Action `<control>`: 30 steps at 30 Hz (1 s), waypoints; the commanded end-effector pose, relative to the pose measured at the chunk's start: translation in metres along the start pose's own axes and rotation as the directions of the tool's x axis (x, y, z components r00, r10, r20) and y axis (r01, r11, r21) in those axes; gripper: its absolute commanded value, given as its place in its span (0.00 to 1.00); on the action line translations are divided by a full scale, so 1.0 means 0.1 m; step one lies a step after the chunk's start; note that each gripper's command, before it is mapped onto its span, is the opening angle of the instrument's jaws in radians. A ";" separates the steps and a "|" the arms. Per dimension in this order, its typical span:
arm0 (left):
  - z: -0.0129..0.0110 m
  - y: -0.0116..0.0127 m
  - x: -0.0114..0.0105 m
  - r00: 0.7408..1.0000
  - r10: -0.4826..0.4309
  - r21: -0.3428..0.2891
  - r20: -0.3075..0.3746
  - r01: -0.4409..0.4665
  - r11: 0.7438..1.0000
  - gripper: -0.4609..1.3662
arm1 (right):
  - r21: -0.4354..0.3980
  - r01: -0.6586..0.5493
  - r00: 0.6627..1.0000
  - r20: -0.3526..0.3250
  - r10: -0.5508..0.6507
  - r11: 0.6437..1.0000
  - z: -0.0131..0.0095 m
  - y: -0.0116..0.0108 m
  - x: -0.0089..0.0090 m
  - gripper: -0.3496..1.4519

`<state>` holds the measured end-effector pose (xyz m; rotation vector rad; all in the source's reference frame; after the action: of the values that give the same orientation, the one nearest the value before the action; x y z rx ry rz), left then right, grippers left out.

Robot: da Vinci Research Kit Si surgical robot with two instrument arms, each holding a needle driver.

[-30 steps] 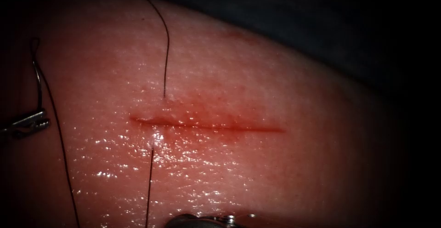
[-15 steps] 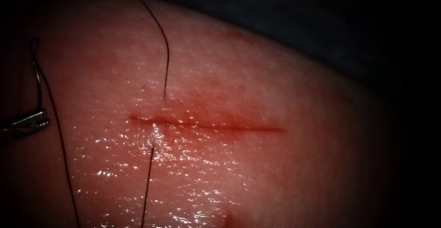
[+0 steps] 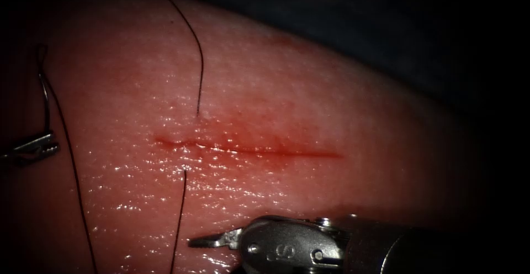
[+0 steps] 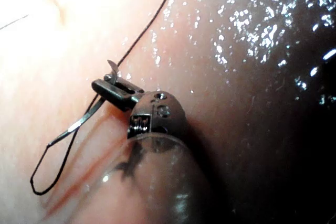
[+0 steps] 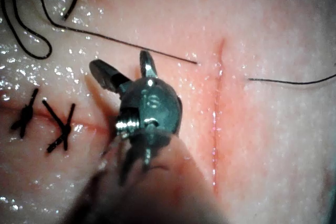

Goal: Wound Closure
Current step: Grasp the long suture end with the right jaws and extract the suture from the incision.

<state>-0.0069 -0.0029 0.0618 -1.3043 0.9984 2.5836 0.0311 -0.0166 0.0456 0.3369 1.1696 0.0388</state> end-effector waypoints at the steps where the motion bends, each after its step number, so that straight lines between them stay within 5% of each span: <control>1: 0.000 0.000 0.000 1.000 0.000 -0.005 0.001 0.000 1.000 0.06 | 0.013 0.009 1.000 -0.005 -0.009 1.000 -0.003 0.004 -0.004 0.94; 12: 0.000 0.001 0.000 1.000 0.001 -0.005 0.001 -0.001 1.000 0.06 | -0.082 0.237 0.971 0.037 -0.234 0.968 0.012 0.051 -0.054 0.82; 16: 0.000 0.000 -0.001 1.000 0.000 -0.006 0.000 0.000 1.000 0.06 | -0.105 0.314 0.949 0.056 -0.310 0.943 0.023 0.055 -0.065 0.86; 21: -0.001 0.000 -0.001 1.000 -0.006 -0.009 -0.001 0.006 1.000 0.06 | -0.097 0.437 0.899 0.057 -0.433 0.894 0.035 0.054 -0.071 0.84; 30: 0.000 0.000 0.000 1.000 -0.006 -0.009 0.000 0.006 1.000 0.06 | -0.121 0.450 0.893 0.057 -0.446 0.885 0.050 0.058 -0.079 0.82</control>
<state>-0.0069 -0.0029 0.0619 -1.3061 0.9903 2.5821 0.0335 -0.0139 0.0562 -0.0595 1.1871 -0.2938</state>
